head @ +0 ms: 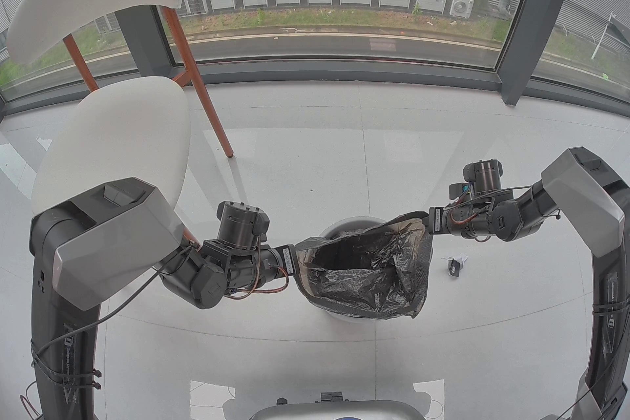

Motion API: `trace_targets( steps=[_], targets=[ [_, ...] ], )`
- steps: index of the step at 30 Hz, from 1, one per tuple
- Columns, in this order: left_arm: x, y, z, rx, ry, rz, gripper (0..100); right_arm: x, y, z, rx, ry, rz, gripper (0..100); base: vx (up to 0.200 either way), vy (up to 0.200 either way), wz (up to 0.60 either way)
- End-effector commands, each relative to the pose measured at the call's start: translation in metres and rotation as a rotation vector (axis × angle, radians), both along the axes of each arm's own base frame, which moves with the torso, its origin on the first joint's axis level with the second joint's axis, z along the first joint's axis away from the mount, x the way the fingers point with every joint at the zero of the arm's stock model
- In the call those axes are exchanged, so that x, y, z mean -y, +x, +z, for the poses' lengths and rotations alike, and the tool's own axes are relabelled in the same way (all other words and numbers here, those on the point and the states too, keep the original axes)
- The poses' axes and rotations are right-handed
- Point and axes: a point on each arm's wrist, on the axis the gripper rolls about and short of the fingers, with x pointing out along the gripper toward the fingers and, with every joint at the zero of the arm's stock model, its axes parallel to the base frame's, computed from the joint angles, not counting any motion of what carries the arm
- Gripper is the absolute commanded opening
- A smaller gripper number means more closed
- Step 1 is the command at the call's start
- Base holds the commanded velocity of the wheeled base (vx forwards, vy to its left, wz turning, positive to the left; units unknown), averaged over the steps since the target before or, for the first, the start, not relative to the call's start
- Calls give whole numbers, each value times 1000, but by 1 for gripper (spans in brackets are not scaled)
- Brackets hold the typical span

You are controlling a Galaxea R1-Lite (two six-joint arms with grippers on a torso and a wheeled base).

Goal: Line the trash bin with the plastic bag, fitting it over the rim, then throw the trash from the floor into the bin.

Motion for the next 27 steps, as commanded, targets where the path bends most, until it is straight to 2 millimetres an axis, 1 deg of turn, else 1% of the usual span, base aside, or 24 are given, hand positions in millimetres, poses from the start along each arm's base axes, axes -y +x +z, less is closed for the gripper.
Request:
trace_targets(
  steps=[1, 5, 8, 9, 12, 13, 15, 16, 17, 18, 19, 20, 22, 25, 27],
  targets=[
    [2, 0, 1, 7, -3, -4, 0, 0, 3, -9, -12, -5, 3, 0, 0, 0, 0],
    [2, 1, 2, 7, -5, -2, 0, -1, 4, -10, -12, -4, 5, 0, 0, 0, 0],
    [2, 1, 3, 11, -8, -3, 0, -2, 7, -7, 4, -1, 5, 0, 0, 0, 0],
    [2, 0, 3, 10, -9, -4, 0, -2, 8, -7, 6, 0, 5, 100, 0, 0, 0],
    [5, 0, 4, 14, -14, -8, 0, -2, 14, -3, 34, 13, -3, 100, 0, 0, 0],
    [6, 0, 6, 20, -16, -10, 0, 1, 16, 4, 67, 23, -12, 100, 0, 0, 0],
    [8, -1, 5, 19, -16, -16, 0, 4, 14, 8, 70, 30, -21, 100, 0, 0, 0],
    [9, -2, 5, 19, -16, -19, 0, 11, 9, 22, 83, 37, -37, 100, 0, 0, 0],
    [10, -2, 6, 20, -17, -21, 0, 14, 4, 28, 81, 38, -42, 100, 0, 0, 0],
    [10, -2, 8, 22, -19, -20, 0, 19, -6, 35, 68, 35, -47, 100, 0, 0, 0],
    [10, -2, 9, 25, -20, -21, 0, 22, -15, 39, 47, 34, -46, 100, 0, 0, 0],
    [10, -2, 9, 25, -20, -21, 0, 22, -15, 39, 47, 34, -46, 100, 0, 0, 0],
    [12, -3, 10, 20, -32, -16, 0, 27, -53, 59, -43, 43, -18, 100, 0, 0, 0],
    [11, -3, 15, 16, -53, -3, 0, 27, -87, 65, -182, 29, -1, 100, 0, 0, 0],
    [11, -4, 15, 15, -55, -1, 0, 20, -105, 61, -276, 15, 23, 100, 0, 0, 0]
  ],
)
